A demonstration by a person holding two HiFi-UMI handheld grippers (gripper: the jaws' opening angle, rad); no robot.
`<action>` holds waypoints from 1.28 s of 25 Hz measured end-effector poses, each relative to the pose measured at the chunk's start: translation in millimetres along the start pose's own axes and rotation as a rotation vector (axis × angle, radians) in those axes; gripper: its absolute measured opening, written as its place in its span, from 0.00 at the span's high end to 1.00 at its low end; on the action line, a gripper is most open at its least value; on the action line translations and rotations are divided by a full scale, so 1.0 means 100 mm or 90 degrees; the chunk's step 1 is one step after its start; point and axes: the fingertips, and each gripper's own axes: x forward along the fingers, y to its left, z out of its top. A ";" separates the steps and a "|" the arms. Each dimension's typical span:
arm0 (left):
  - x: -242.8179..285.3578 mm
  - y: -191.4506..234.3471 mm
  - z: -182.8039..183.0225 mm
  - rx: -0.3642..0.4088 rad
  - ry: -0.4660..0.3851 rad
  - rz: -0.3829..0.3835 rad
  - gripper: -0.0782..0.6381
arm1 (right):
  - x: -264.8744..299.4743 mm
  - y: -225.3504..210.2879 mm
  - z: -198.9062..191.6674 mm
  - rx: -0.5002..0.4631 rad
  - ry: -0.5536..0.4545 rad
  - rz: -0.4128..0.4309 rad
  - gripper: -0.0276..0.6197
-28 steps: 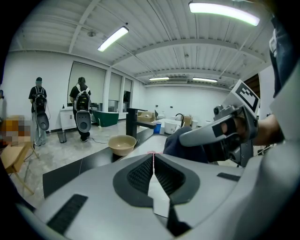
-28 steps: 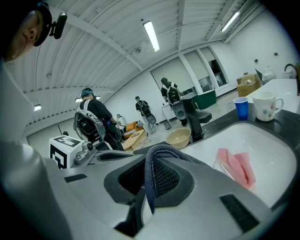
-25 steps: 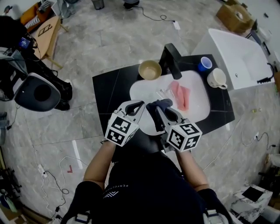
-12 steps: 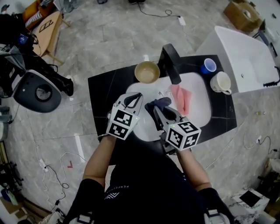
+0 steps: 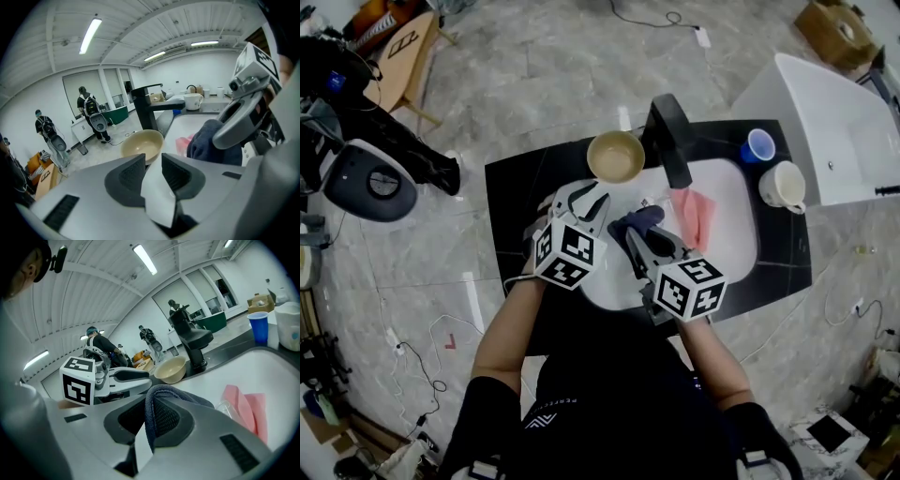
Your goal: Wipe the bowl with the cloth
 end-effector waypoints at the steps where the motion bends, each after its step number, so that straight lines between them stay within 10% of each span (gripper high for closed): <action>1: 0.03 0.01 0.01 0.015 0.006 0.000 0.73 | 0.02 -0.01 0.00 0.003 0.003 0.003 0.88; 20: 0.35 0.09 -0.04 0.324 0.114 -0.008 0.66 | 0.12 -0.22 -0.02 0.046 0.019 0.013 0.88; 32: 0.46 -0.03 -0.07 0.396 0.126 -0.039 0.82 | 0.12 -0.21 -0.03 0.054 0.018 0.017 0.88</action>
